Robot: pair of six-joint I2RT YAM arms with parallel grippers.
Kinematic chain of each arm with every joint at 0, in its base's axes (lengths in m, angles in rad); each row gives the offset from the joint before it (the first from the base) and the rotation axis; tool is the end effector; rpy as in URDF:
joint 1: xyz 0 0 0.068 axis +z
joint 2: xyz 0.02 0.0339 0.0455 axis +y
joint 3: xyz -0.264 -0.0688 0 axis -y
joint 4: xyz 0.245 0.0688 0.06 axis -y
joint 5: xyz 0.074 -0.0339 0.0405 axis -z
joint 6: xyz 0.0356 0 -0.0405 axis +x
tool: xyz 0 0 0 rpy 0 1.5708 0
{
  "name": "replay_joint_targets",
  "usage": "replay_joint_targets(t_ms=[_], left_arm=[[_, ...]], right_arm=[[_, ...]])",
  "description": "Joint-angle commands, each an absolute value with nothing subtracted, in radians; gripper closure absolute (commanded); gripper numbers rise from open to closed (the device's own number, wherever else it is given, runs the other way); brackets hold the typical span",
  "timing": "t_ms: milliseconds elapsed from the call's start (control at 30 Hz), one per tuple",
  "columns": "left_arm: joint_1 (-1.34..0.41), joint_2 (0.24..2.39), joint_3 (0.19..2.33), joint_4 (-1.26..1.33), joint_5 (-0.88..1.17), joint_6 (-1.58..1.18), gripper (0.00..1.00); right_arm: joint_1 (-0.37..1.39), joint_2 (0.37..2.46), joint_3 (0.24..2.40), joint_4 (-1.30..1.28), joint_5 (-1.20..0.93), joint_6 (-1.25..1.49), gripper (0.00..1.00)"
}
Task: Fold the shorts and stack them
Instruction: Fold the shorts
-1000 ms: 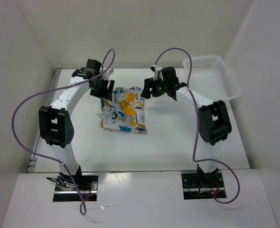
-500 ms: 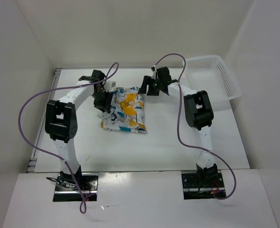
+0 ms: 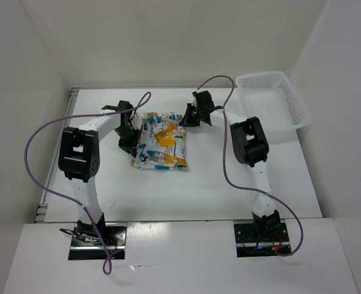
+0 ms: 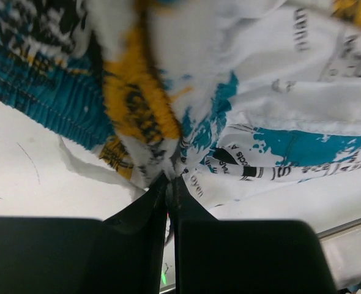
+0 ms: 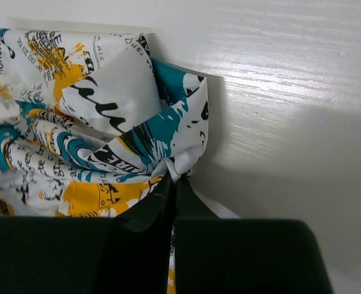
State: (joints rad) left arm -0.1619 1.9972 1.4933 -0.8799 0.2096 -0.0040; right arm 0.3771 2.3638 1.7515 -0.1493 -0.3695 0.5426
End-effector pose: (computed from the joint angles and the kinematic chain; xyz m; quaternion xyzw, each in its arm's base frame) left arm 0.3866 -0.0706 0.1812 0.0878 0.9863 -0.1115 0.0839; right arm 0.4793 0.2037 0.1331 0.0026 0.9065 0.3231 0.2718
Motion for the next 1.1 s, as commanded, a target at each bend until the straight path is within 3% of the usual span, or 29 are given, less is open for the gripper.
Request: replay_joint_targets(t_ms=[0,200,300,333,367,400,533,700,933,1067], left_arm=[[-0.144,1.931,1.43,-0.913,0.212,0.0,0.89],[-0.135,1.907,1.371,-0.913,0.212,0.0,0.89],[-0.135,1.916,1.393,-0.913,0.222,0.0,0.77],[-0.135,1.916,1.419,-0.922,0.232,0.0,0.71],[-0.135,1.925,1.431,-0.922,0.232,0.0,0.58],[-0.135,1.925,1.445,-0.931,0.241,0.0,0.54],[-0.135,1.904,1.532,-0.942,0.241,0.0,0.39],[-0.135,1.881,1.699,-0.916,0.241,0.0,0.23],[-0.135,2.052,1.799,-0.796,0.172,0.0,0.21],[-0.135,2.135,1.894,-0.766,0.202,0.0,0.27]], right_arm=[[0.377,2.384,1.819,-0.158,-0.247,0.543,1.0],[0.357,2.365,1.858,-0.158,-0.236,0.494,1.0],[0.357,2.356,1.849,-0.14,-0.299,0.494,0.99],[0.357,2.356,1.848,-0.14,-0.317,0.494,0.89],[0.357,2.343,1.838,-0.14,-0.349,0.494,0.74],[0.357,2.327,1.829,-0.129,-0.366,0.48,0.45],[0.357,2.273,1.819,-0.129,-0.439,0.405,0.27],[0.325,2.146,1.752,-0.175,-0.517,0.287,0.27],[0.325,1.981,1.377,-0.276,-0.569,0.095,0.34],[0.337,1.918,1.25,-0.322,-0.667,0.006,0.34]])
